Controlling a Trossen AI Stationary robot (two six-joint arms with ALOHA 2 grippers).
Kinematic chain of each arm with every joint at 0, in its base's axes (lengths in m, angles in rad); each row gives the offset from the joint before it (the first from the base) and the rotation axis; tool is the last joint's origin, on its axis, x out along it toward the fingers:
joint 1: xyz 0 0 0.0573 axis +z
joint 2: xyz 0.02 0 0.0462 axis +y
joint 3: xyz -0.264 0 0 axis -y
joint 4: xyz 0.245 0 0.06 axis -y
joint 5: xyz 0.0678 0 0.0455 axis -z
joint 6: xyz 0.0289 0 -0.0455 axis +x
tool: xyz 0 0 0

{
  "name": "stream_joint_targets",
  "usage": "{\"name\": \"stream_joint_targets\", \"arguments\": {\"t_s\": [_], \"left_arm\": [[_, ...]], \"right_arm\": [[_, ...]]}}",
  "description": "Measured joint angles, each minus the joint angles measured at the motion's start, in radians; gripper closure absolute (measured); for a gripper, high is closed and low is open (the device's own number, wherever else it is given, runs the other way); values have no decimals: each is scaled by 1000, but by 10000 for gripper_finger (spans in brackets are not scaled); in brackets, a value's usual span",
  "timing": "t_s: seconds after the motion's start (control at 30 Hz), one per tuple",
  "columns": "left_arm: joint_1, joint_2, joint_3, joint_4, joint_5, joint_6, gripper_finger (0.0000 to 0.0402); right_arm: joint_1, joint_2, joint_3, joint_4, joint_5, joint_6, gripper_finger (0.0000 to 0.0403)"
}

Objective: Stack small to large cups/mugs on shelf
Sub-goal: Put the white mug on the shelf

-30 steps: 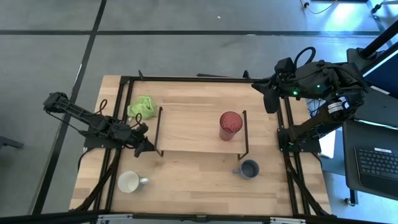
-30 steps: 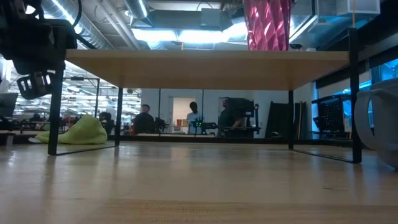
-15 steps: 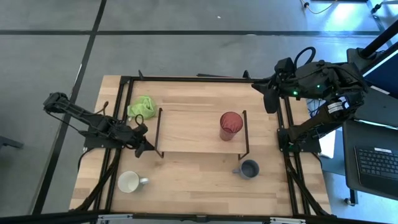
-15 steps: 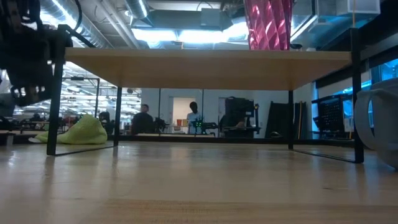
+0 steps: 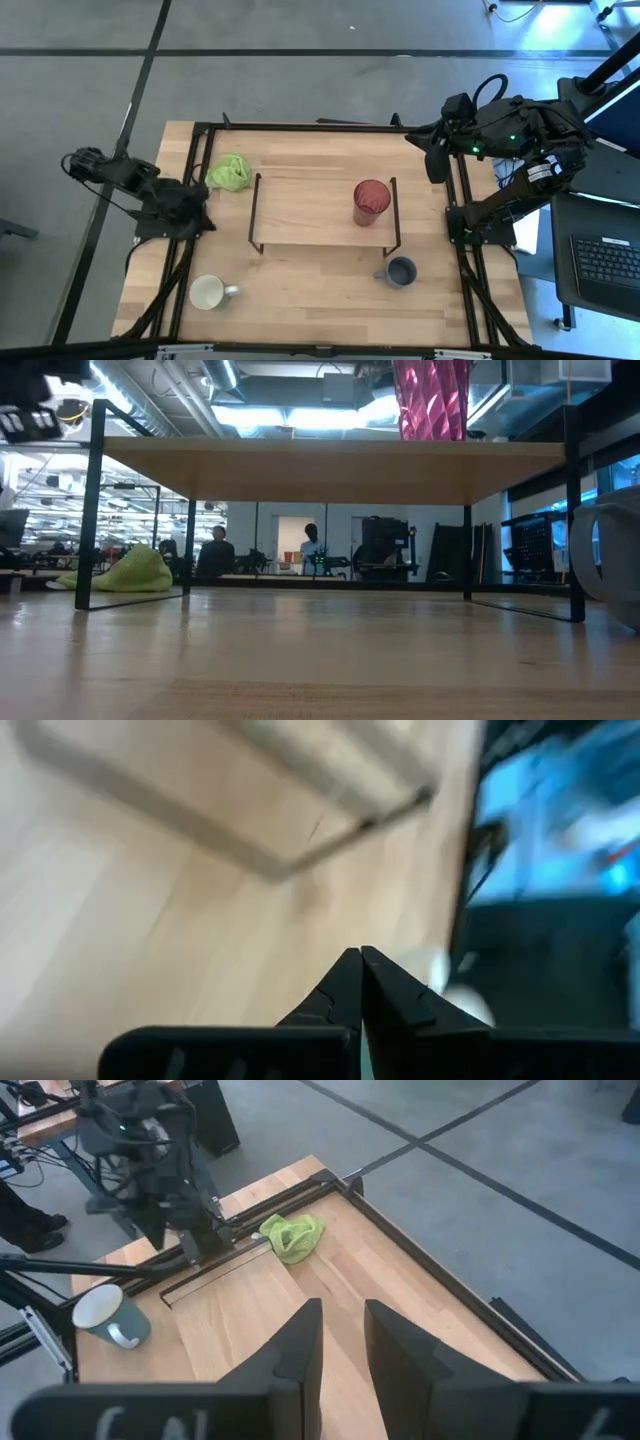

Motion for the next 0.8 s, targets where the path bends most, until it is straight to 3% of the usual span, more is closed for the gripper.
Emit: {"name": "stream_joint_targets", "arguments": {"t_s": [0.1,0.2,0.3,0.47,0.8], "left_arm": [[0,72,76,-145,116,0,402],[-8,149,76,-142,256,10,402],[-40,240,75,-114,320,48,402],[-98,327,74,-94,319,46,402],[-117,351,74,-65,267,65,402]], "right_arm": [[-2,0,0,-3,0,1,324],[-2,0,0,-3,-1,4,324],[-2,0,0,-6,-1,24,324],[-2,0,0,-42,2,52,324],[-2,0,0,-52,18,47,324]]}}
